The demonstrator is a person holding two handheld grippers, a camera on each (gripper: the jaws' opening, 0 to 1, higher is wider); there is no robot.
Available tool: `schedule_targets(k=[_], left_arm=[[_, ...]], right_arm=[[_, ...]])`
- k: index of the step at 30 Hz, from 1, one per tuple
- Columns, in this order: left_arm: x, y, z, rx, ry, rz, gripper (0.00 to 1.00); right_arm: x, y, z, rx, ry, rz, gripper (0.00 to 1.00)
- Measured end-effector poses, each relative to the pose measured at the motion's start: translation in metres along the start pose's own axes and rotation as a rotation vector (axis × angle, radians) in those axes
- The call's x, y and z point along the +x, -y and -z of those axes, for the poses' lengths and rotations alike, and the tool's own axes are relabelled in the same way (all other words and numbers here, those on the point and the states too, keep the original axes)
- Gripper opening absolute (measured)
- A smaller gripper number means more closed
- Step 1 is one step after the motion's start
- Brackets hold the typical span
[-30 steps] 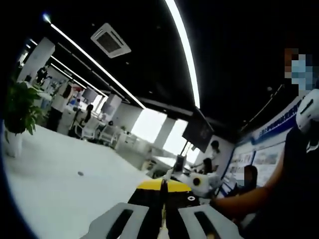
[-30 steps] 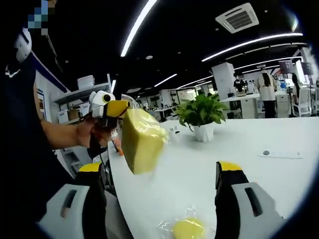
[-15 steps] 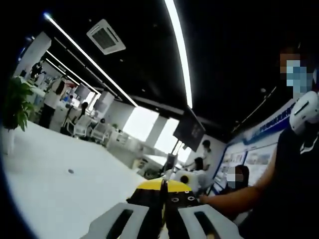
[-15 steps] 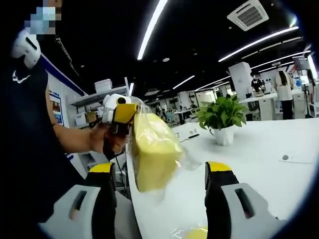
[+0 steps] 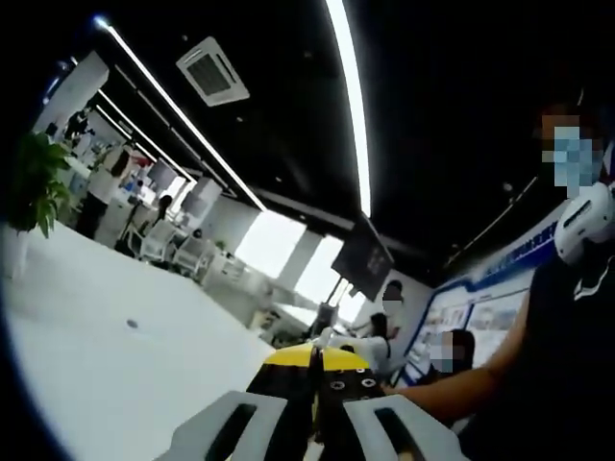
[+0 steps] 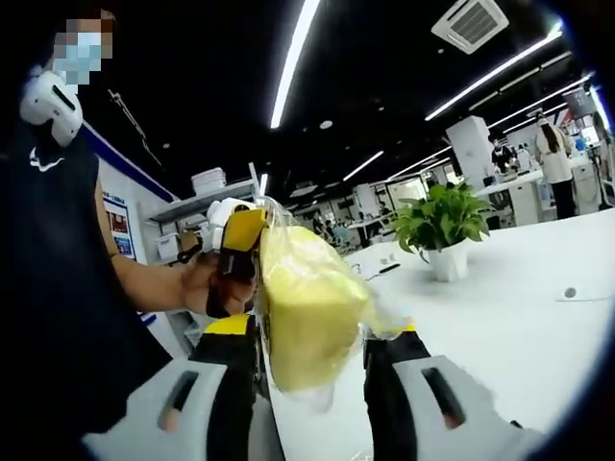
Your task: Compare the silicone blocks by pressing each to a similar depth, holding the contact briefly, and releasing to observe deformation and rebound differences across the visible hardness samples.
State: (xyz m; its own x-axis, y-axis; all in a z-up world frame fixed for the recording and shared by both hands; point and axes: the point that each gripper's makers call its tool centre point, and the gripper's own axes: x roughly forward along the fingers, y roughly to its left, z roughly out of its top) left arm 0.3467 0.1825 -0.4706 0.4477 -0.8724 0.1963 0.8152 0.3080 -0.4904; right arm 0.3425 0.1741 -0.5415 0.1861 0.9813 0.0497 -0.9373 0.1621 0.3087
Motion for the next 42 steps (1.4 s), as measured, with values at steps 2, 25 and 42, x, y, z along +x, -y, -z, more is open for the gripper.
schedule_targets(k=[2,25,42], left_arm=[[-0.001,-0.001,0.000,0.002,0.000,-0.002,0.00],[-0.012,0.002,0.006,0.031,-0.028,0.014,0.00],[-0.014,0.002,0.013,0.100,-0.045,-0.011,0.00]], right_arm=[[0.000,-0.001,0.003,-0.001,-0.017,-0.007,0.29],[0.000,-0.010,0.007,0.054,-0.161,-0.011,0.04],[-0.005,-0.012,0.013,0.063,-0.205,0.001,0.03]])
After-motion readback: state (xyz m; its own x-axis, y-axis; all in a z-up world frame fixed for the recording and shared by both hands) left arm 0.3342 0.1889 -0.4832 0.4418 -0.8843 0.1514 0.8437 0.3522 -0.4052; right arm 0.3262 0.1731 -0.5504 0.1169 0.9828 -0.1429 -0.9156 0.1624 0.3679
